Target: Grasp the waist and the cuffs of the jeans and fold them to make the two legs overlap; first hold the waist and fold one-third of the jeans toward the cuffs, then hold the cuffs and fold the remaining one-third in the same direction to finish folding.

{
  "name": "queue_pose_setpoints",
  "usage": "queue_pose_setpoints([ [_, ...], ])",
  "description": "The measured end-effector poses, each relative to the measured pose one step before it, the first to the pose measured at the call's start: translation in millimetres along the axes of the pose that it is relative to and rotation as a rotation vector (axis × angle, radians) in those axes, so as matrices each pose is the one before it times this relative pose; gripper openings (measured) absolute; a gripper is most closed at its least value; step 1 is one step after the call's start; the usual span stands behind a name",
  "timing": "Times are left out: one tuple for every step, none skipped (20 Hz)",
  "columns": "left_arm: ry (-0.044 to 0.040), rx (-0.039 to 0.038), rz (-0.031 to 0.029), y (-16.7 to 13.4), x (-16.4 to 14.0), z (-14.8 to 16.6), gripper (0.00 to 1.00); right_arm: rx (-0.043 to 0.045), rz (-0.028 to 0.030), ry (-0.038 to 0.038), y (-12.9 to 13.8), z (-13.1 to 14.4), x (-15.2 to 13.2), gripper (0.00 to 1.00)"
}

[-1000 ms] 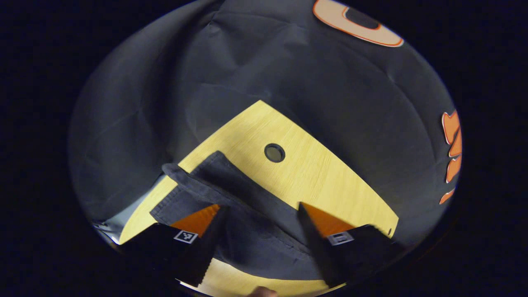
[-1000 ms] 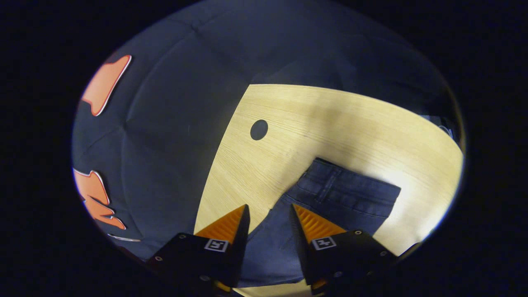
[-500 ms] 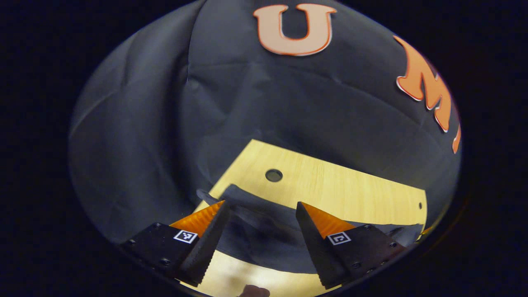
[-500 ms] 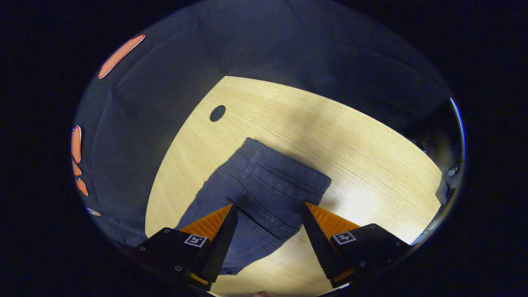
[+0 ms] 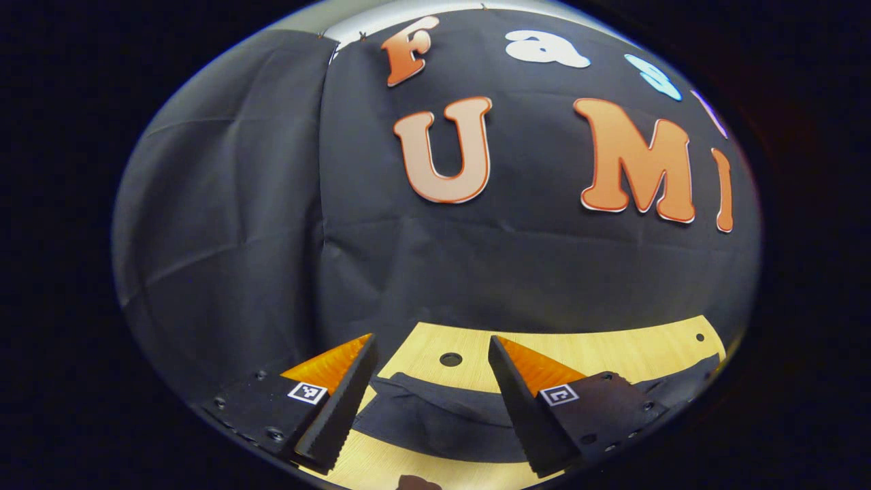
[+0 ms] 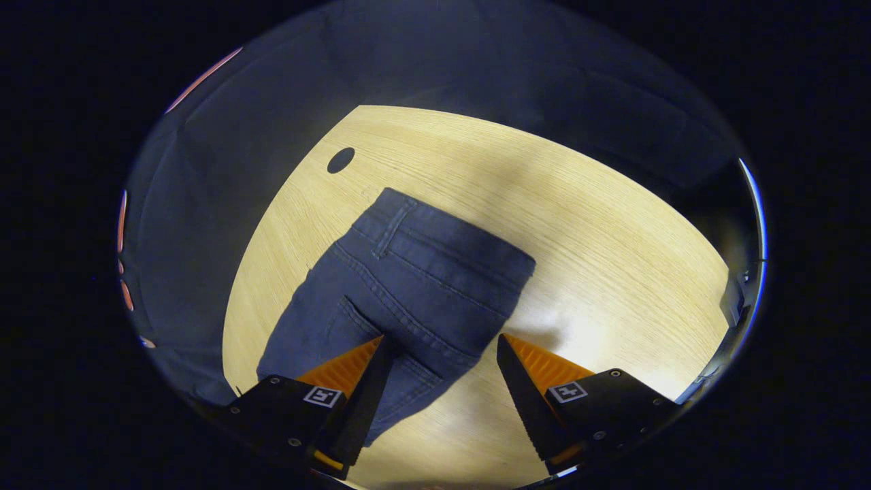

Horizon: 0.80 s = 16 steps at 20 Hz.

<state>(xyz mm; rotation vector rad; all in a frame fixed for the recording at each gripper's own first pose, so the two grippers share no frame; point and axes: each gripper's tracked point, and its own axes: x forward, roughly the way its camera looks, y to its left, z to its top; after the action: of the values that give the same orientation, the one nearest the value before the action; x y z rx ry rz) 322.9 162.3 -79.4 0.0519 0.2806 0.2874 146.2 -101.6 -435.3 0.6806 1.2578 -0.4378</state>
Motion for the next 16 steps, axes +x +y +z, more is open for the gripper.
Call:
queue_pose_setpoints([
  [-0.01779, 0.00012, -0.00957, -5.91, -7.23, 1.40, 0.97, -0.00870, -0.01053, 0.00158, -4.05, -4.99, 1.38, 0.95],
  [-0.02072, 0.00300, -0.01677, -2.57, -9.87, 0.43, 0.98, 0.00337, -0.00418, 0.01002, -1.83, -3.58, 3.20, 0.94],
  [-0.01923, 0.00452, -0.01039, -3.35, -9.64, 0.59, 0.98, 0.01028, 0.01127, 0.00705, 2.27, -2.83, 3.52, 0.94],
  [-0.01141, 0.00388, -0.01329, -4.46, -9.80, -1.29, 0.97, 0.01162, -0.00578, 0.01324, -0.30, -2.44, 2.89, 0.95],
  [-0.00642, 0.00199, -0.00732, -6.11, -8.56, -1.56, 0.97, -0.00145, 0.00596, -0.02697, 1.51, 5.75, 1.92, 0.95],
  [0.00201, 0.00241, -0.01624, -12.92, -7.77, -2.07, 0.97, -0.00914, -0.00347, -0.00169, 0.96, 0.31, 1.04, 0.94],
  [0.00054, 0.00663, -0.00714, -8.32, -9.00, -0.82, 0.97, -0.01362, -0.00669, -0.01034, 1.38, 0.76, 0.76, 0.94],
  [0.00422, -0.00027, -0.01590, -8.67, -5.02, -2.04, 0.97, -0.01973, -0.01325, -0.01312, 0.21, 1.11, 0.32, 0.93],
  [0.00387, -0.00166, -0.02357, -11.74, -7.07, -2.55, 0.98, -0.02153, -0.01457, -0.01961, -2.03, 0.71, 1.09, 0.93],
  [0.00322, 0.00562, -0.01990, -11.10, -6.97, -3.01, 0.98, -0.03077, -0.01191, -0.02192, 0.43, 0.75, -1.47, 0.90],
  [0.01109, 0.00761, -0.01347, -9.96, -5.07, -4.42, 0.97, -0.03100, 0.00208, -0.02272, 0.84, 2.58, -0.31, 0.87],
  [0.01363, -0.00019, -0.01212, -9.01, -3.53, -5.98, 0.96, -0.02550, 0.00704, -0.02171, 2.31, 1.43, -0.57, 0.78],
  [0.01558, -0.00830, -0.01623, -10.57, -3.32, -5.51, 0.97, -0.00384, 0.02599, -0.02560, 6.73, -0.29, 3.88, 0.65],
  [0.01889, -0.00830, -0.01659, -9.87, -2.55, -5.92, 0.97, 0.03087, 0.01672, -0.00786, 4.87, -2.63, -0.24, 0.52],
  [0.00670, 0.00482, -0.00930, -5.90, -2.35, -1.89, 0.97, 0.02372, 0.02567, -0.01096, 2.73, 3.31, -0.79, 0.38],
  [0.00333, 0.01113, -0.00294, -5.02, -2.20, 0.29, 0.98, 0.02777, 0.00245, -0.00985, 1.99, 1.01, 1.67, 0.30],
])
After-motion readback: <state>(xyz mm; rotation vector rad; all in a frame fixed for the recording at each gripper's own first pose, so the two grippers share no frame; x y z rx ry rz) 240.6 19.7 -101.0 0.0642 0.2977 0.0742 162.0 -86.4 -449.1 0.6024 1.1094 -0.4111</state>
